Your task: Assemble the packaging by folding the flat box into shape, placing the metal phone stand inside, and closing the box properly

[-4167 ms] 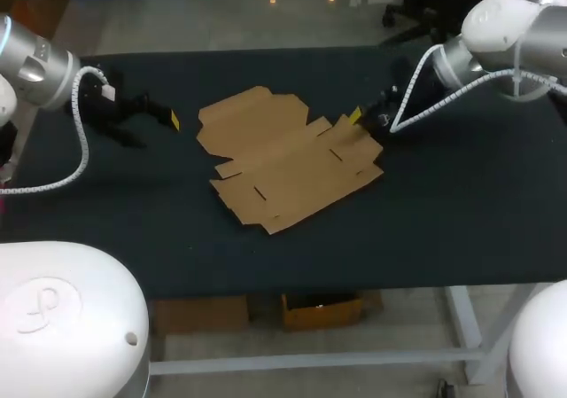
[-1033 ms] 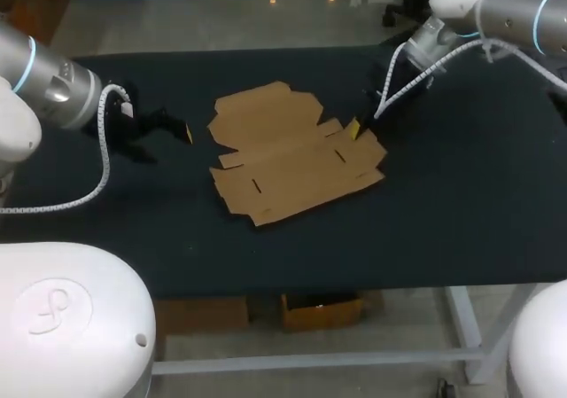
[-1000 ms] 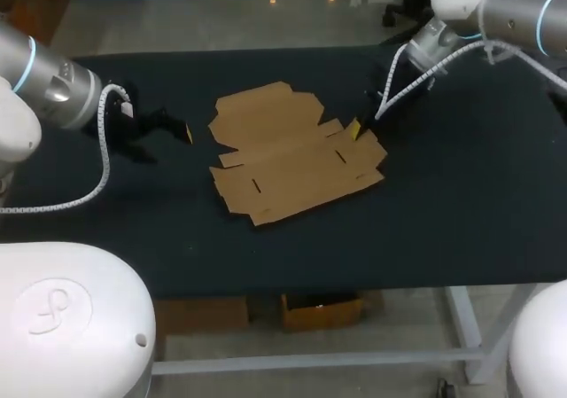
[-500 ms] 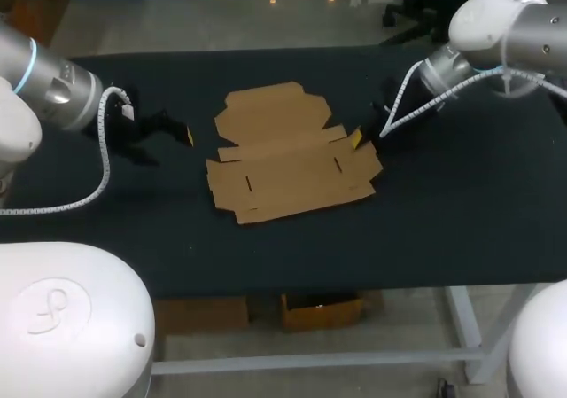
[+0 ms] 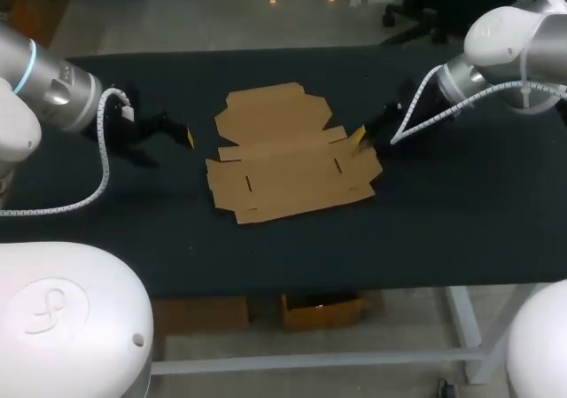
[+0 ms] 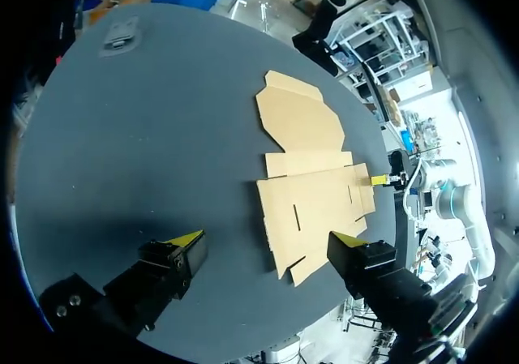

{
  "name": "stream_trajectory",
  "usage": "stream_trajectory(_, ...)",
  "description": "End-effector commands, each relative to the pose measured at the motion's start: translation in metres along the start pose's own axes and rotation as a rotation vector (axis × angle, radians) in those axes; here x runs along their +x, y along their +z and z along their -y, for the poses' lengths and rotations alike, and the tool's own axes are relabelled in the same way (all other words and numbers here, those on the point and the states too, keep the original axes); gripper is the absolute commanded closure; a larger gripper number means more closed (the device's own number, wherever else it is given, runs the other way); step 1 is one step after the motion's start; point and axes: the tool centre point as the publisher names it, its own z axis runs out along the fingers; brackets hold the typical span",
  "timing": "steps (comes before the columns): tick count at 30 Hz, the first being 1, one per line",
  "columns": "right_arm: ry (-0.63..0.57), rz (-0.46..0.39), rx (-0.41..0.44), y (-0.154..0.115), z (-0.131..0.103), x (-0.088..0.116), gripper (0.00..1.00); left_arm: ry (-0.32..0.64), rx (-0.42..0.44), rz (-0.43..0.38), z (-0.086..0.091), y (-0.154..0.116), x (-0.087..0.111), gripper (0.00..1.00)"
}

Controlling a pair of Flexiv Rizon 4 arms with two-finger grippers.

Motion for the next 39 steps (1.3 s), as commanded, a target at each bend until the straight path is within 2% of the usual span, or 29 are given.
stream_trajectory(1,-0.009,0.004,0.014,-0.009,-0.005,0.003,0.0,0.0,-0.006,0.001,0.002,0.002,0.0,0.0)
stream_trajectory(5,-0.033,0.006,0.053,-0.01,-0.019,0.008,0.0,0.0,-0.008,0.002,0.003,0.003,0.0,0.0)
stream_trajectory(7,-0.043,0.001,0.066,-0.01,-0.027,0.011,0.04,-0.001,-0.009,0.004,0.003,0.004,0.001,0.0)
stream_trajectory(9,-0.043,0.01,0.073,-0.011,-0.035,0.011,0.11,-0.003,-0.01,0.006,0.003,0.003,0.001,0.0)
stream_trajectory(13,-0.058,-0.001,0.133,-0.011,-0.047,0.013,0.34,-0.009,-0.009,0.01,0.004,0.003,0.0,0.0)
stream_trajectory(17,-0.057,0.009,0.175,-0.008,-0.052,0.013,0.48,-0.014,-0.008,0.016,0.005,0.003,0.0,0.0)
stream_trajectory(25,-0.063,0.037,0.239,0.004,-0.046,0.014,0.47,-0.017,-0.007,0.022,0.008,0.003,0.0,0.0)
stream_trajectory(31,-0.063,0.047,0.255,0.008,-0.04,0.017,0.53,-0.016,-0.009,0.024,0.009,0.004,0.001,0.0)
stream_trajectory(39,-0.059,0.044,0.259,0.011,-0.026,0.013,0.69,-0.023,-0.007,0.025,0.008,0.004,-0.001,0.0)
